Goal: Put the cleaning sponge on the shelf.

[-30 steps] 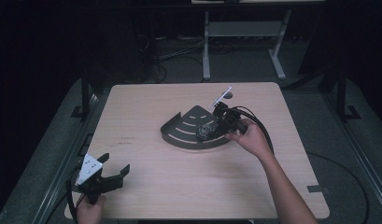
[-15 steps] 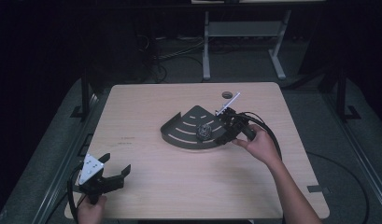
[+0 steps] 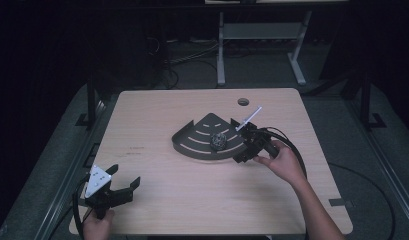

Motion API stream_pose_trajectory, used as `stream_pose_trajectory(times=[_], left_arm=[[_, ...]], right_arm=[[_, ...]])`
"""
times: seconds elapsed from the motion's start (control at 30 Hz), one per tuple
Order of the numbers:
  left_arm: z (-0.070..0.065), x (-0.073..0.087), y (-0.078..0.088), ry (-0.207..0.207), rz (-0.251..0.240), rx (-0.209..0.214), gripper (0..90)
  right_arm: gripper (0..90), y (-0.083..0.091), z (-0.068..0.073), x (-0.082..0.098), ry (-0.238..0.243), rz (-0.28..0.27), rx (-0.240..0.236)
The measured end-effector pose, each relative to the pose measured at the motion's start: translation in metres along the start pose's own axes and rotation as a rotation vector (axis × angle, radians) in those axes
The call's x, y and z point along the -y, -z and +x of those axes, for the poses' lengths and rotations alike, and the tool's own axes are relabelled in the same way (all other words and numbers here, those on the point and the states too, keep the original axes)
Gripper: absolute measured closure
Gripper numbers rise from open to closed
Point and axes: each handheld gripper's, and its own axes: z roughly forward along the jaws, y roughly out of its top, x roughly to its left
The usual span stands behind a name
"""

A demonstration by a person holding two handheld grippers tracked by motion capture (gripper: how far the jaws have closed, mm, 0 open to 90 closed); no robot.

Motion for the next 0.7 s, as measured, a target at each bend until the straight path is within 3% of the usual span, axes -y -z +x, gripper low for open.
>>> stream_pose_trajectory(times=[0.7], left_arm=[[-0.001,0.000,0.000,-0.006,0.000,0.002,13.7]], right_arm=[[20.4,0.001,0.007,0.034,-0.021,0.000,0.002]])
